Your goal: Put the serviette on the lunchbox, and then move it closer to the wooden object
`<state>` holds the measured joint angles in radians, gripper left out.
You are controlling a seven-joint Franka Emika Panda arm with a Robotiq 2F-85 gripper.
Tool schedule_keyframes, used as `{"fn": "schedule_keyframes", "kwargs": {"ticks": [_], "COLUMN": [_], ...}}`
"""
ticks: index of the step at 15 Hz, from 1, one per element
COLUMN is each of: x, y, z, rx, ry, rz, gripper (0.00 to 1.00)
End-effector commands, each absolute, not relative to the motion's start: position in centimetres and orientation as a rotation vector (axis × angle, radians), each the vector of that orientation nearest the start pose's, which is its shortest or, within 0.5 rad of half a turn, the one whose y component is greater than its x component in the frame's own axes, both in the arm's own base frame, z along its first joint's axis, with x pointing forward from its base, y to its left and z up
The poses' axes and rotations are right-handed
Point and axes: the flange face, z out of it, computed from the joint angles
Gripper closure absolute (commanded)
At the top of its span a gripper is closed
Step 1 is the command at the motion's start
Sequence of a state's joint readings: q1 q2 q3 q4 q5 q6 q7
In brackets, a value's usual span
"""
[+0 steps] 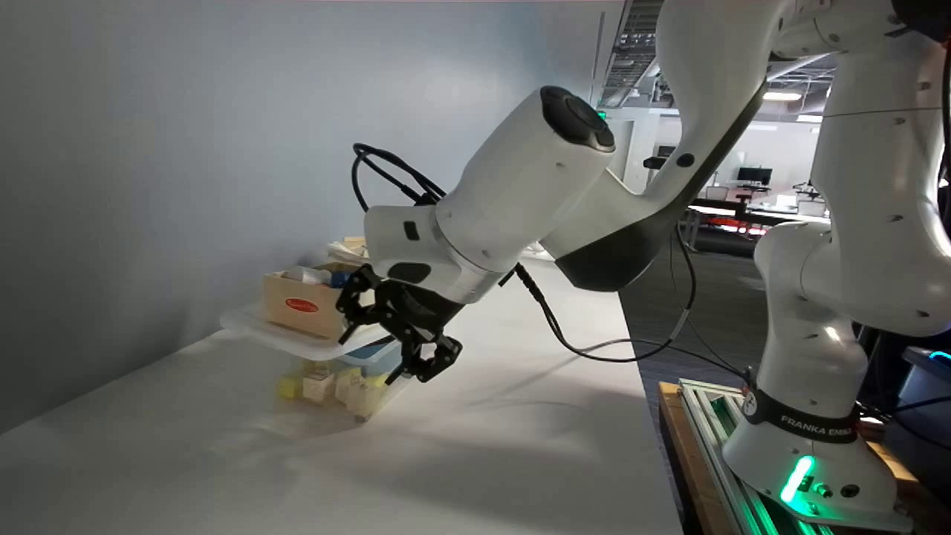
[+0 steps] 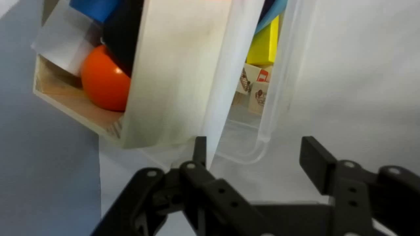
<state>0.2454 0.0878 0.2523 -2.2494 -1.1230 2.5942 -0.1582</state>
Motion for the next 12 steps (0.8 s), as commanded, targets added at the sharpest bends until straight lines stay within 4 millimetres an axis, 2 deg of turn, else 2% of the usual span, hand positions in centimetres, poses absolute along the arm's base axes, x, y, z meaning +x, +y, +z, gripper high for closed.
{"fn": "schedule_keyframes", "kwargs": {"ticks": [1, 3, 6, 10, 11, 12], "x": [45.7, 44.8, 43.3, 41.2, 43.7, 43.2], "y": [28.4, 28.2, 25.8, 19.6, 22.7, 21.1], "z": [37.5, 39.2, 41.9, 44.4, 43.6, 44.0], "rx": [1.775, 1.804, 1.929, 2.136, 2.073, 2.104], "ry": [1.726, 1.721, 1.732, 1.591, 1.651, 1.618], "rz": [0.488, 0.525, 0.653, 0.842, 0.771, 0.797], "gripper": [0.00, 0.00, 0.00, 0.00, 0.00, 0.00]}}
